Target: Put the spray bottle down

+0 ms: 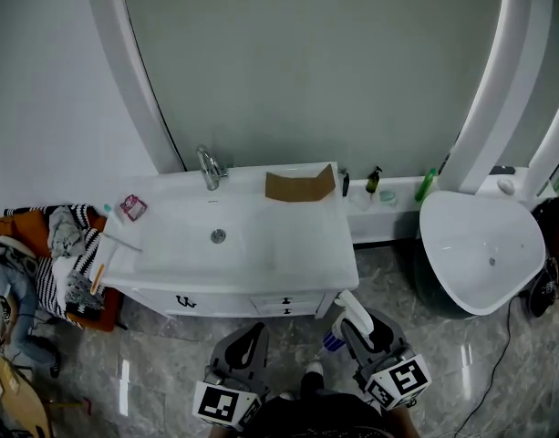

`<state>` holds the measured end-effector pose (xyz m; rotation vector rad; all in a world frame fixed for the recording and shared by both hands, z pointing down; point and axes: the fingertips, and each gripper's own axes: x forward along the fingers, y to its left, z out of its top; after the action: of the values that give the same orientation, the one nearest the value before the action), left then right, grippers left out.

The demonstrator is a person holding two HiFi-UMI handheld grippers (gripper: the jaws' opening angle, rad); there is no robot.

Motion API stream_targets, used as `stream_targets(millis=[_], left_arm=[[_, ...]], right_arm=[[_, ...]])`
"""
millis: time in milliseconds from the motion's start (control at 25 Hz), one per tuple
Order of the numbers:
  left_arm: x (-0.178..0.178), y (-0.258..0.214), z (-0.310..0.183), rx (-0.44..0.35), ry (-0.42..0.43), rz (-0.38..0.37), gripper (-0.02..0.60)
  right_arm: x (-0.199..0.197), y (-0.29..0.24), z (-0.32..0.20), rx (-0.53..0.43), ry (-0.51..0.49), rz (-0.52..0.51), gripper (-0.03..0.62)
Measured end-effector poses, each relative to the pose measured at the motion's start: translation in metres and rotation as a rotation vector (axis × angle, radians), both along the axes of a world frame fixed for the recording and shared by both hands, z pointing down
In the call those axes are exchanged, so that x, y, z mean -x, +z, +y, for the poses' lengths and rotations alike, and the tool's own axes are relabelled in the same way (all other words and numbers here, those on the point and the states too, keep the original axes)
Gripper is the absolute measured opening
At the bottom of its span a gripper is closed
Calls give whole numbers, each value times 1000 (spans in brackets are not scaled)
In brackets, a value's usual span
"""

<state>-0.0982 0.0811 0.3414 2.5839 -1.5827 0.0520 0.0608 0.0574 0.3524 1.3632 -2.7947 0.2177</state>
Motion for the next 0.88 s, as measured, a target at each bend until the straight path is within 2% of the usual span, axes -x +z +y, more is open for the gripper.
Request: stream_targets(millis=[360, 600, 880], left_arm=[[-20, 3, -39, -10, -60, -2, 5], [-31, 3, -57, -2, -67, 30, 5], [-34, 9, -98, 18, -34, 16, 5]], right_arm=[[-20, 8, -42, -10, -48, -6, 153], [-28, 17, -57, 16, -50, -15, 153], [-23, 26, -87, 53, -52, -19, 153]])
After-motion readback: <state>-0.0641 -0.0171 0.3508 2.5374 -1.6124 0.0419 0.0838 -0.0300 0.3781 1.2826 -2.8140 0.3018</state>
